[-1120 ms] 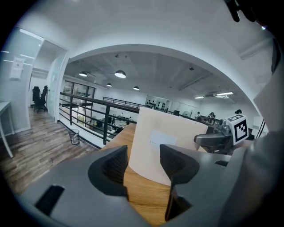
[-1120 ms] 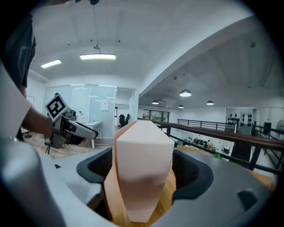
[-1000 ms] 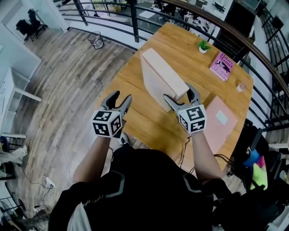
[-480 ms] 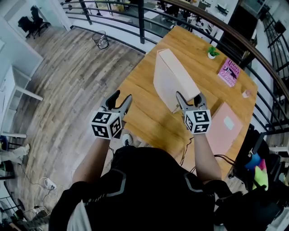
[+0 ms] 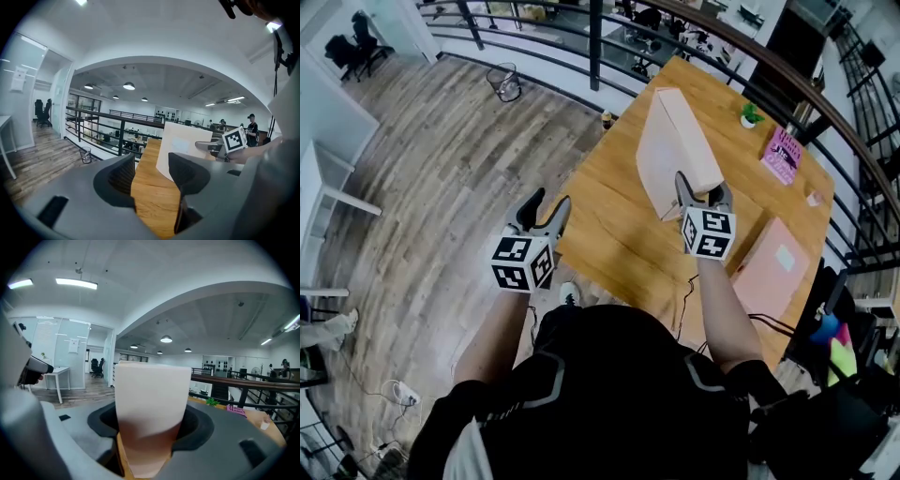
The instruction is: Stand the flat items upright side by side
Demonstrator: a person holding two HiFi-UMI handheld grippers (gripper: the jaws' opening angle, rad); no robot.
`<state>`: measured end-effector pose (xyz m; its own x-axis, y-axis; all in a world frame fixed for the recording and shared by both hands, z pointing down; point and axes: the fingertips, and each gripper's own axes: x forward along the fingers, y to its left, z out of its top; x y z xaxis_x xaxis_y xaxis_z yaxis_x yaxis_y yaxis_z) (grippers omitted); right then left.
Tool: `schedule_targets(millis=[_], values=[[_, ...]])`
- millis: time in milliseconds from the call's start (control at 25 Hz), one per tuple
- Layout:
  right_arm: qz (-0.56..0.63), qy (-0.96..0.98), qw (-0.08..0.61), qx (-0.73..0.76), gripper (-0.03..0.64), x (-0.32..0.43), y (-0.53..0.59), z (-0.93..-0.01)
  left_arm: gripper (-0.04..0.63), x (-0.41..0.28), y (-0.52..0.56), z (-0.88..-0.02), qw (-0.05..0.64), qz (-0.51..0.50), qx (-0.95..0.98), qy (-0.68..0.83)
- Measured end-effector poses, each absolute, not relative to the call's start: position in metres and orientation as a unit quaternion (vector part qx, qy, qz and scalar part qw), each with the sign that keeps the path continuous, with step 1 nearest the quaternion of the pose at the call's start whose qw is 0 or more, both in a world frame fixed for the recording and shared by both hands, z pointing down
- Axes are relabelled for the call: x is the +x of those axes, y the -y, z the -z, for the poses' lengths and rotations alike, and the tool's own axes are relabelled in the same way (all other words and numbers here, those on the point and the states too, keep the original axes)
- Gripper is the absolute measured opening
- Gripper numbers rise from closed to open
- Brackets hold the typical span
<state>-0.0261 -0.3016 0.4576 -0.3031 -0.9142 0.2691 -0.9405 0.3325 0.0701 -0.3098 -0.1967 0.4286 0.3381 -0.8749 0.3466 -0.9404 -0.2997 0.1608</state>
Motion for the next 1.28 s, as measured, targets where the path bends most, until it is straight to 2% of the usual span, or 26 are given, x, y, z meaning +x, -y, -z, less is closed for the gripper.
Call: schedule_targets(millis=[360, 640, 1280], values=[[-0.055, 0.745, 0.126, 0.653, 0.293, -0.064, 0.348, -0.457, 0.242, -0.362, 0.216, -0.429, 0.164, -0.093, 0.814, 0.550], [-0.067, 0.715, 0.149, 0.680, 0.288, -0.103, 0.384, -0.456, 0.224, -0.394, 0.223, -0.416, 0.158, -0.083, 0.827, 0.533], [-0.148, 0.615, 0.110, 0.767, 0.291, -0.123, 0.456, -0.459, 0.224, -0.451, 0.232, -0.394, 0.145, -0.068, 0.828, 0.538]])
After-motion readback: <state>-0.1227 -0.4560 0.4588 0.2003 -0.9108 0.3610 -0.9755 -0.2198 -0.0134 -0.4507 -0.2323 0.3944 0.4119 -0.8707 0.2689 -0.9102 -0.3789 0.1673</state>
